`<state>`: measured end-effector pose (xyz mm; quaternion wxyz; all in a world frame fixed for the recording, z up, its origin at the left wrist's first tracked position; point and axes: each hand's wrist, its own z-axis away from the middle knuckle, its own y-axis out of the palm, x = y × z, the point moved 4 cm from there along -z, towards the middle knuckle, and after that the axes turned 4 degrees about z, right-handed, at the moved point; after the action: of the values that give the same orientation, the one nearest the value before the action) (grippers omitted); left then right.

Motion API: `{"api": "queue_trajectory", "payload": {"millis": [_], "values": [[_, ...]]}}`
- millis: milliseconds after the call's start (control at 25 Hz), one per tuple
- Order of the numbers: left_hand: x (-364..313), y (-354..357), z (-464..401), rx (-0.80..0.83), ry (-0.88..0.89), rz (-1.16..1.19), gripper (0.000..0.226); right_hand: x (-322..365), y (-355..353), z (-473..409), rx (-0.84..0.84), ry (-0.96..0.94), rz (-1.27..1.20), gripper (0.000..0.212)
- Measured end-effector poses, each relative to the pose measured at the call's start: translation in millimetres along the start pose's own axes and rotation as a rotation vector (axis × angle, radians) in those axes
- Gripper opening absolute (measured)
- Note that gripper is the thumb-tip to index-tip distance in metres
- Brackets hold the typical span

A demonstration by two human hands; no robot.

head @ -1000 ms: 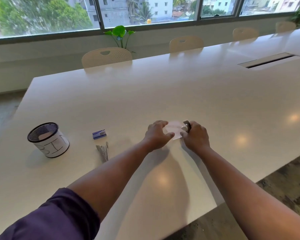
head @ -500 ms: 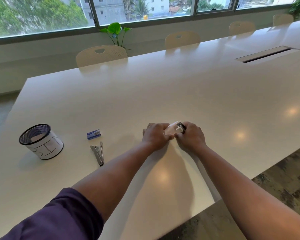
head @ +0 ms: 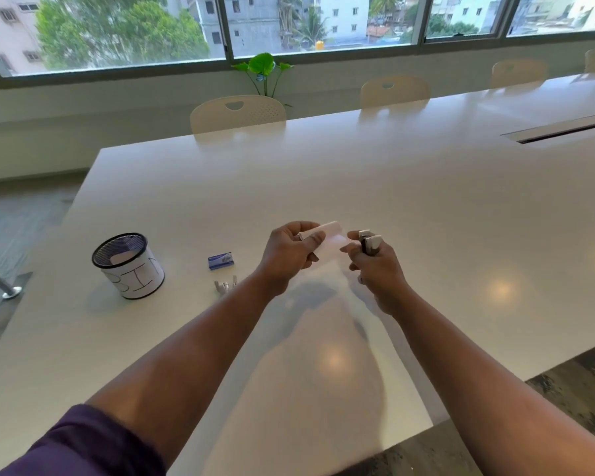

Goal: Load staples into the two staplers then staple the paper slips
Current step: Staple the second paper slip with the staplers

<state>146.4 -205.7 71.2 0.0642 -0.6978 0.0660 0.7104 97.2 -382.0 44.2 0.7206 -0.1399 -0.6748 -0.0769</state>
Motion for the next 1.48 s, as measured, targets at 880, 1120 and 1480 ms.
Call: {"api": "queue_trajectory", "payload": {"millis": [880,1120,1480], "values": [[-24.3,-144.8,61.6,-0.085,0.029,0.131,0.017,45.8,151.4,18.3,0.402,0.03,-0.115,0.004],[-22.5,-158.8,62.5,-0.128,0.052,-0.042,0.018,54.7,156.1,22.9,0.468,-0.151,-0.15,0.018],[-16.6,-157.3,58.6,-0.301,-0.095,0.558,0.03,56.3,157.2,23.5,0.364,-0.313,-0.072,0.02]]}}
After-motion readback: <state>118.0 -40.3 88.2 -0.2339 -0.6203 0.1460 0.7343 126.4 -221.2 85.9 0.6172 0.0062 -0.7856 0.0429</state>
